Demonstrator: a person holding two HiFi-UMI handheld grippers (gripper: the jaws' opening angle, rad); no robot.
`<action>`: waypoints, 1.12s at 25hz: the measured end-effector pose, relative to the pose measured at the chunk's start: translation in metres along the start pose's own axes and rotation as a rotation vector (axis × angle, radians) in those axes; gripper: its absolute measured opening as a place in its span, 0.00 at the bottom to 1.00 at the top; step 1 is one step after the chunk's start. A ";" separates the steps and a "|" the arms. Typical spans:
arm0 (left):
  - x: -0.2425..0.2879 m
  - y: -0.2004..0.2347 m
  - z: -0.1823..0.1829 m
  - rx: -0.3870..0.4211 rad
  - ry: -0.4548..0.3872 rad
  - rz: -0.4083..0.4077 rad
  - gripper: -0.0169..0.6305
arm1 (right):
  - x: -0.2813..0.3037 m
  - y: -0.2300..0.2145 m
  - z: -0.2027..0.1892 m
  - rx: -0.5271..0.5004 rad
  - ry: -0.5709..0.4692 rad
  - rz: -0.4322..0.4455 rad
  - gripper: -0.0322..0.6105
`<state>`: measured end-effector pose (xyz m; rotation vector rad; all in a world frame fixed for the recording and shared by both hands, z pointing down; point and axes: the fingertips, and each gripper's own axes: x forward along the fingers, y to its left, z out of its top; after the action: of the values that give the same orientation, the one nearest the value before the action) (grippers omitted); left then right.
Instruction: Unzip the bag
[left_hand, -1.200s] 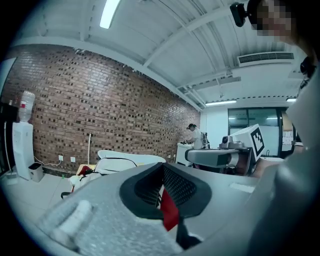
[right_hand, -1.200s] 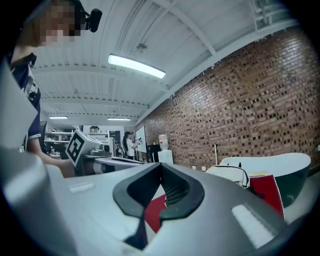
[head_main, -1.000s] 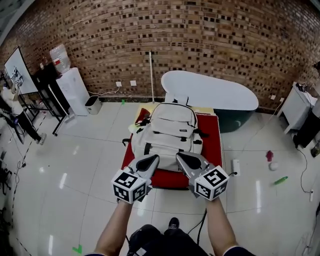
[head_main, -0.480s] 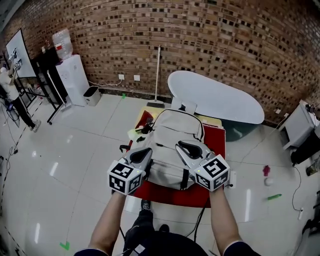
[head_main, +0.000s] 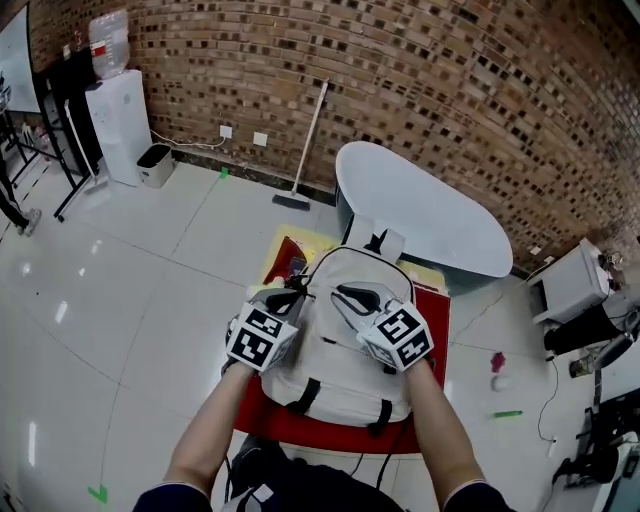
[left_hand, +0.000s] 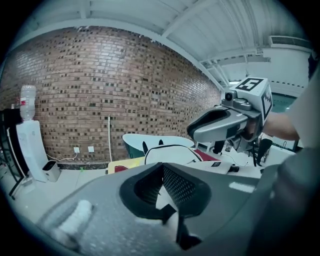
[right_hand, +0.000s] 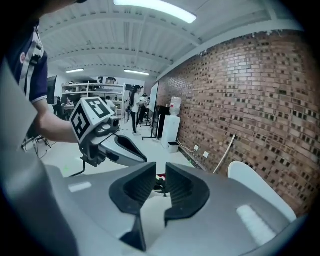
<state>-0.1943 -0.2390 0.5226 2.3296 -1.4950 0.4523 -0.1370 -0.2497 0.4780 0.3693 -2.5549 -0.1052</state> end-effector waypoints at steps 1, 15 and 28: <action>0.009 0.009 -0.003 -0.001 0.014 -0.008 0.03 | 0.016 -0.005 -0.002 -0.011 0.029 0.011 0.15; 0.066 0.037 -0.047 -0.122 0.111 -0.049 0.15 | 0.149 -0.041 -0.087 -0.157 0.415 0.246 0.25; 0.082 0.027 -0.073 -0.166 0.188 -0.046 0.15 | 0.185 -0.024 -0.130 -0.301 0.677 0.423 0.11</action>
<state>-0.1926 -0.2832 0.6268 2.1255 -1.3354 0.5007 -0.2115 -0.3249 0.6788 -0.2259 -1.8558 -0.1690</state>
